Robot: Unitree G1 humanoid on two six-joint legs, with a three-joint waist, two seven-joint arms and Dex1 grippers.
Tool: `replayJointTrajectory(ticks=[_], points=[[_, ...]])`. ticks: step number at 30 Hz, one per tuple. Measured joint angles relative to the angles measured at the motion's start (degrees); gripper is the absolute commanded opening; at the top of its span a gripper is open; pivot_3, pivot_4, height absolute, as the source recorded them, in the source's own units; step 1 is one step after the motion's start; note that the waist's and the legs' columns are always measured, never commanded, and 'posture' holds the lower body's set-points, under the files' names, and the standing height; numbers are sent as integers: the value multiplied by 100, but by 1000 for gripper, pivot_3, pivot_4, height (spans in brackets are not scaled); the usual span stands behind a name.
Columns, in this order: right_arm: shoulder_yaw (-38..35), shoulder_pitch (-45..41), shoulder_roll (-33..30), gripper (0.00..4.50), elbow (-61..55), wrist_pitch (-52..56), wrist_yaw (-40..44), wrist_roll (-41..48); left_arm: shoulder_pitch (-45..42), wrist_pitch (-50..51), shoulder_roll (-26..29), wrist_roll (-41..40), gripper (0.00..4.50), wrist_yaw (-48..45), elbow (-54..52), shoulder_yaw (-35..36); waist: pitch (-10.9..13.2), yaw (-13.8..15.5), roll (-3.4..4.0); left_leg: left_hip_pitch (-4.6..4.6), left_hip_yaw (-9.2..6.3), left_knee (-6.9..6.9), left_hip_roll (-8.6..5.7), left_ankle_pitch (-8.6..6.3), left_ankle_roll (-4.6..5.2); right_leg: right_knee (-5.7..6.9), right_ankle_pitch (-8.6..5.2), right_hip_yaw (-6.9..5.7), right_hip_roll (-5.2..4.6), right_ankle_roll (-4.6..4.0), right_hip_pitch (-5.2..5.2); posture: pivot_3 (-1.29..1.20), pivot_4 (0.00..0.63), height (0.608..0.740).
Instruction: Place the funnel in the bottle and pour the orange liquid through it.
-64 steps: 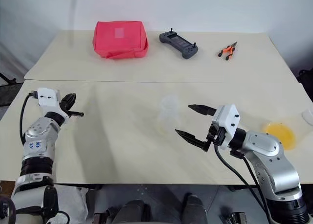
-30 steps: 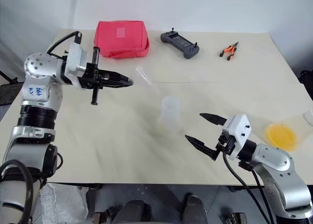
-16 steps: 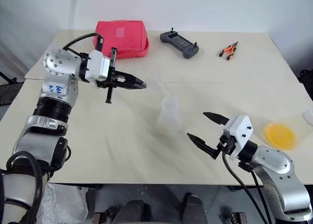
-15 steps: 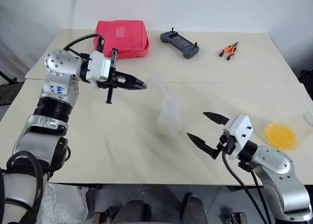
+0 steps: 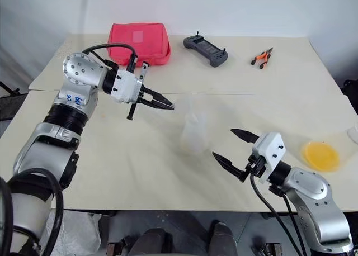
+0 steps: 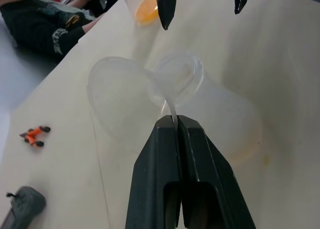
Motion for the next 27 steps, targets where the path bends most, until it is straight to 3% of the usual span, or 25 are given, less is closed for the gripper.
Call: replayJointTrajectory(ticks=[17, 20, 27], points=[[43, 0, 85, 4500, -17, -17, -150, -127, -717, -995, -86, -199, 42, 0, 523, -1037, 0, 8, -1, -2, 1, 1, -1, -4, 8, -4, 1, 0, 0, 2, 0, 0, 150, 740], [43, 62, 108, 4500, -96, -23, -178, -140, -735, -1078, -101, -210, 646, 0, 534, -1111, 0, 5, 0, -4, 2, 1, -1, -6, 10, -7, 1, 0, 0, 3, 0, 0, 150, 740], [43, 72, 112, 4500, -176, -41, -218, -182, -812, -1024, -150, -411, 2851, 0, 483, -1175, 1, 6, -1, -7, 2, 1, -1, -7, 13, -13, 3, 0, 0, 5, 0, 0, 150, 740]])
